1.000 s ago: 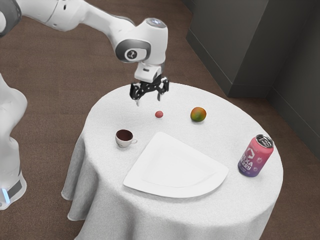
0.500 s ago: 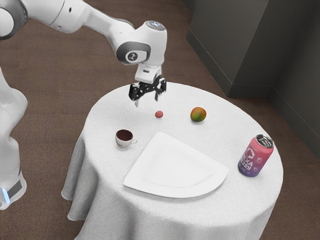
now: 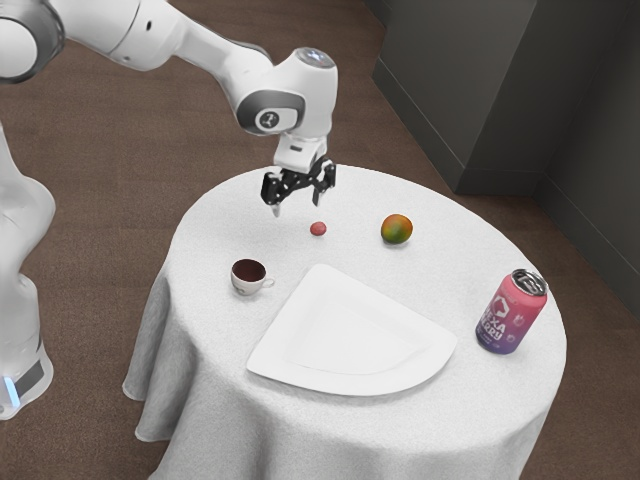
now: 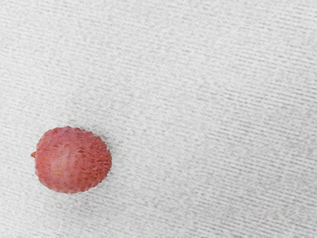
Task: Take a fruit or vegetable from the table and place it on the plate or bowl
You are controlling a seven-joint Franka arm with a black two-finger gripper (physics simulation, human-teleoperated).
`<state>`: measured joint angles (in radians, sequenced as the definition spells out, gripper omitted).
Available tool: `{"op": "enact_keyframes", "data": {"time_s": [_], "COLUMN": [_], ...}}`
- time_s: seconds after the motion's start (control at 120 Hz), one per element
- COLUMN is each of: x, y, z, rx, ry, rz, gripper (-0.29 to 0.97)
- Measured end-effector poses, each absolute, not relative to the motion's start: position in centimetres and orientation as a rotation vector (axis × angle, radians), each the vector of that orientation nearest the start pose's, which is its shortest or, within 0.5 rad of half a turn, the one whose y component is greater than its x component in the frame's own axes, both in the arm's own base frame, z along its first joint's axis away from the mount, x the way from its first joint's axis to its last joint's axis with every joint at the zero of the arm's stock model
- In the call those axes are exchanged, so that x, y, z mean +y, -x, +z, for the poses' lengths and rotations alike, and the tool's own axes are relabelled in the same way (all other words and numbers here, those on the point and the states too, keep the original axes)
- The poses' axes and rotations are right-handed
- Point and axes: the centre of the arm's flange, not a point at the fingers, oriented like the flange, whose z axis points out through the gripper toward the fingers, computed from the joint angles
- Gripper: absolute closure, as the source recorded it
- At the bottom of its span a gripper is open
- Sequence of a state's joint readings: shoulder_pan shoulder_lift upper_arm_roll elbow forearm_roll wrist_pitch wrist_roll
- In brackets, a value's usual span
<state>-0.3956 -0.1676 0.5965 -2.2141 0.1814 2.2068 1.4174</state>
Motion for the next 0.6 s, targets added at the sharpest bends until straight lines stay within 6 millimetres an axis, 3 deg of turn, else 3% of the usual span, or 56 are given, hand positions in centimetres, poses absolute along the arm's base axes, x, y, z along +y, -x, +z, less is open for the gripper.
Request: {"op": "enact_keyframes", "data": {"time_s": [0.6], "x": [11.79], "y": [-50.62], "z": [44.04], "rx": [1.832], "ry": [2.378], "rz": [-0.063], "gripper": [0.02]}}
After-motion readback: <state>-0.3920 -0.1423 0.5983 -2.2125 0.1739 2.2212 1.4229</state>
